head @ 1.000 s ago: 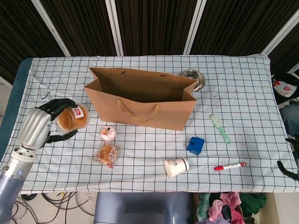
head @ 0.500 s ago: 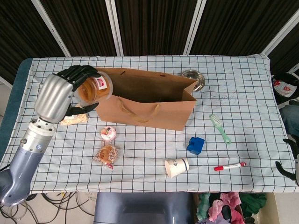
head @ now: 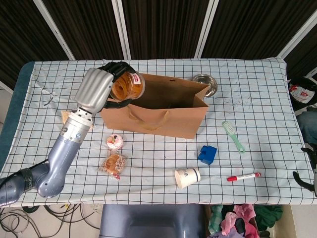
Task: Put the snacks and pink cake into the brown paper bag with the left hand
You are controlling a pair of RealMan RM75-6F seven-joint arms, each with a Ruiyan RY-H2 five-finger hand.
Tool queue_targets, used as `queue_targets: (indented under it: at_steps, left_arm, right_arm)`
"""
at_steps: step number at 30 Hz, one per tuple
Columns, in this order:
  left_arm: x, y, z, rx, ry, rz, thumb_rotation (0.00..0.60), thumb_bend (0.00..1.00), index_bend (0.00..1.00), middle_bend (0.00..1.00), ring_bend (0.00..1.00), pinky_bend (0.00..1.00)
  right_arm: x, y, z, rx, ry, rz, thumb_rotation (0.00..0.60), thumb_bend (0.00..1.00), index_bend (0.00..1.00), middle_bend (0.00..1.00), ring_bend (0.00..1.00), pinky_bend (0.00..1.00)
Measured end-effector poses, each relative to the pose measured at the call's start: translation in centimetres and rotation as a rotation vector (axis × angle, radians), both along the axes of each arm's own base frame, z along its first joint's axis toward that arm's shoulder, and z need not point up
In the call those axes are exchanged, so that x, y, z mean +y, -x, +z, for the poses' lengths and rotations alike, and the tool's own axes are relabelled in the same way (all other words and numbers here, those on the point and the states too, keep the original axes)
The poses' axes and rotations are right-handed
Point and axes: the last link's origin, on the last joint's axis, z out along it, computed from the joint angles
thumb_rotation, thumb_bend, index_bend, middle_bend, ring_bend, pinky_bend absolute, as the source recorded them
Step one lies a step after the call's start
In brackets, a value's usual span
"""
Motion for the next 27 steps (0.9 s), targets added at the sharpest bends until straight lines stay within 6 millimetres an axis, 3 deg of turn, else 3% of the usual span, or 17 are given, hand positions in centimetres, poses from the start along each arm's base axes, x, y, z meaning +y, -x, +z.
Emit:
queue_targets:
  at_steps: [2,6,8,12,19,27]
  left_arm:
    - [0.3,0.3,-0.5,0.025,0.000,0.010,0.600,0.24,0.31,0.34,0.25,0.46]
    - [0.6,1.0,-1.1,0.050,0.024,0.055,0.600,0.04,0.15,0.09,0.02,0.21]
    - [0.7,1.4,-1.1,0.062,0.042,0.088,0.600,0.01,0.14,0.06,0.00,0.16]
    - [0.4,1.7,-0.4,0.043,0.057,0.124,0.600,0.00,0.14,0.05,0.00,0.11]
    - [-1.9,2.9,2.2,0.013,0.025,0.091,0.600,0.01,0.14,0.09,0.00,0.13]
    - [-6.5,8.4,3.2,-0.013,-0.030,0.055,0.600,0.02,0.15,0.12,0.02,0.15]
  right_arm:
    - [0.0,-0.1,0.1,0.001,0.004,0.005,0.600,0.21,0.21,0.11,0.25,0.33]
    - [0.1,-0.1,0.1,-0.001,0.006,0.006,0.600,0.21,0.21,0.11,0.25,0.33]
    - [0.1,-0.1,0.2,-0.001,0.009,0.005,0.600,0.21,0.21,0.11,0.25,0.33]
    - [0.1,-0.1,0.2,-0.004,0.012,0.007,0.600,0.21,0.21,0.11,0.25,0.33]
    - [0.1,-0.1,0.0,0.003,0.006,0.006,0.600,0.21,0.21,0.11,0.25,0.33]
    - [0.0,-0.3,-0.3,0.013,0.003,0.007,0.600,0.21,0.21,0.11,0.25,0.33]
